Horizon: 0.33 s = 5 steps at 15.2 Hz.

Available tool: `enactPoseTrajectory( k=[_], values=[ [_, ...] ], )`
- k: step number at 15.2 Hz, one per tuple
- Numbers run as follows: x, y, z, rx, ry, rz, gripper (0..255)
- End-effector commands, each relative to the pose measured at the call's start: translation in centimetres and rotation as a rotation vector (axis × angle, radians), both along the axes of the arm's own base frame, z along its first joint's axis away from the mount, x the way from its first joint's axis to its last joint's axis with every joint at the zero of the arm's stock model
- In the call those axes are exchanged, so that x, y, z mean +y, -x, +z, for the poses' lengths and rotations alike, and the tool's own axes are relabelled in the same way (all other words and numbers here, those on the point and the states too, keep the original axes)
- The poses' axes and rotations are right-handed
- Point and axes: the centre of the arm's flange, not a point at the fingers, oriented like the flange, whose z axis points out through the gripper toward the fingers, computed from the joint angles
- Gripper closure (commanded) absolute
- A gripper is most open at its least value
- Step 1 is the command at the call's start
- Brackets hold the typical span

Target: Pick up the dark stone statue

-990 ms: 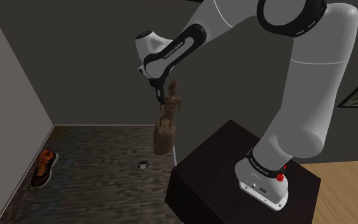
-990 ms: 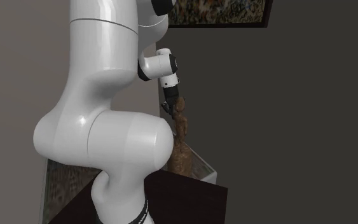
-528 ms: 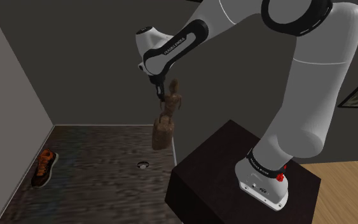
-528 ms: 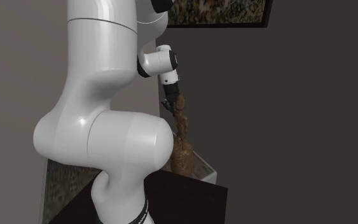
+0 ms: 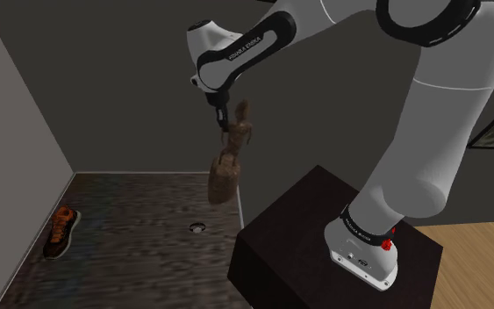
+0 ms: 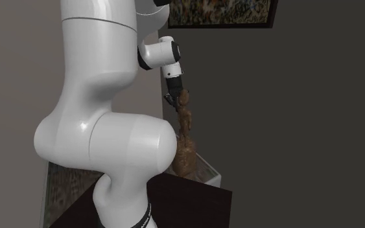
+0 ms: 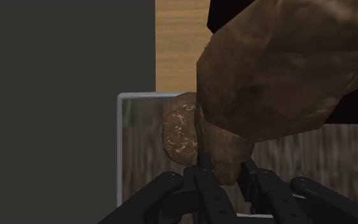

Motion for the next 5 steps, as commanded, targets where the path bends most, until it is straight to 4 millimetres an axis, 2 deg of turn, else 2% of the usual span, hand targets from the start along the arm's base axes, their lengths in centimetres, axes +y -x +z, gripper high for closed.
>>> enactPoseTrajectory(
  k=[1,3,5],
  values=[
    [0.0,-0.1,1.2,-0.003,0.000,0.000,255],
    [0.0,-0.1,2.3,-0.003,0.000,0.000,255],
    [0.0,-0.1,2.4,-0.003,0.000,0.000,255]
  ],
)
